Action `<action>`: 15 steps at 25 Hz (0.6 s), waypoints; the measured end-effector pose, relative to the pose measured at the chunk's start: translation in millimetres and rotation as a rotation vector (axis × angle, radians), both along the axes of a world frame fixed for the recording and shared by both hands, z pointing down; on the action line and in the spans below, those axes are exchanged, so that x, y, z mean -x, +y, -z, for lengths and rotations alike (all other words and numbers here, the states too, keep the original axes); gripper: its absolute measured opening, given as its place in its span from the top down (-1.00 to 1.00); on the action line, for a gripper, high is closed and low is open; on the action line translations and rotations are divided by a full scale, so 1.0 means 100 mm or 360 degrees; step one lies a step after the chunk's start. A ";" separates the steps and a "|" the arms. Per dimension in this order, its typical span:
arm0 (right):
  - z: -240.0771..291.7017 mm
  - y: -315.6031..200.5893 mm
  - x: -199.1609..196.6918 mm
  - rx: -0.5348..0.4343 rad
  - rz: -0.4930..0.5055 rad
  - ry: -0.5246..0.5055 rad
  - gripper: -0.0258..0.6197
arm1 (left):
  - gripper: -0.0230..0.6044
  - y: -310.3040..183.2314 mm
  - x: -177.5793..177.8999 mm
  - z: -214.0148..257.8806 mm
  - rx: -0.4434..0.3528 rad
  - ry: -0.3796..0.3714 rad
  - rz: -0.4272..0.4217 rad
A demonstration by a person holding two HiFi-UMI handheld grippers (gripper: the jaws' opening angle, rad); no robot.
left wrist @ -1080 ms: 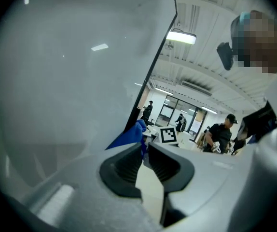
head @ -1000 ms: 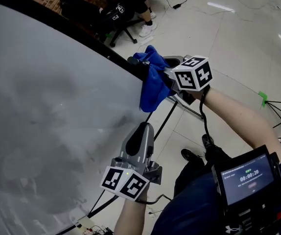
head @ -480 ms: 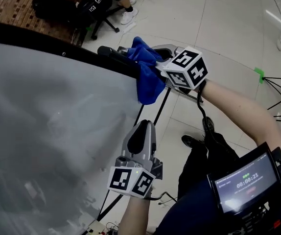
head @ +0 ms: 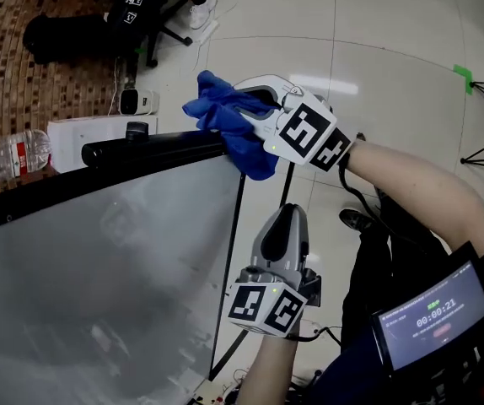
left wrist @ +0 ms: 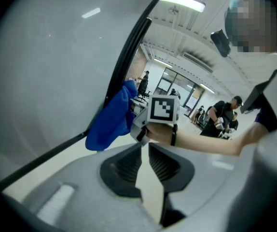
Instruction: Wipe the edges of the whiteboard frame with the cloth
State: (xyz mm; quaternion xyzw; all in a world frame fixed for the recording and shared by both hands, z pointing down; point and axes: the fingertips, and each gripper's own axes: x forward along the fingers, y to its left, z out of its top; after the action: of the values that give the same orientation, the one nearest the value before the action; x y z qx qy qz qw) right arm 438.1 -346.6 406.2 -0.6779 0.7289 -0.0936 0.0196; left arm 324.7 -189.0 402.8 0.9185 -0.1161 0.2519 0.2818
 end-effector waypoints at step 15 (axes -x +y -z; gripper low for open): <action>-1.26 0.21 -0.09 0.0054 0.0148 -0.0920 0.68 | 0.77 0.07 -0.15 -1.17 0.0072 -0.0086 0.0127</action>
State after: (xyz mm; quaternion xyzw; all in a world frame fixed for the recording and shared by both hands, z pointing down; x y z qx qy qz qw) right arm 447.2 -325.4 531.7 -0.5891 0.7217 -0.2960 0.2108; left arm 339.9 -181.7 520.2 0.8994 -0.1546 0.2676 0.3090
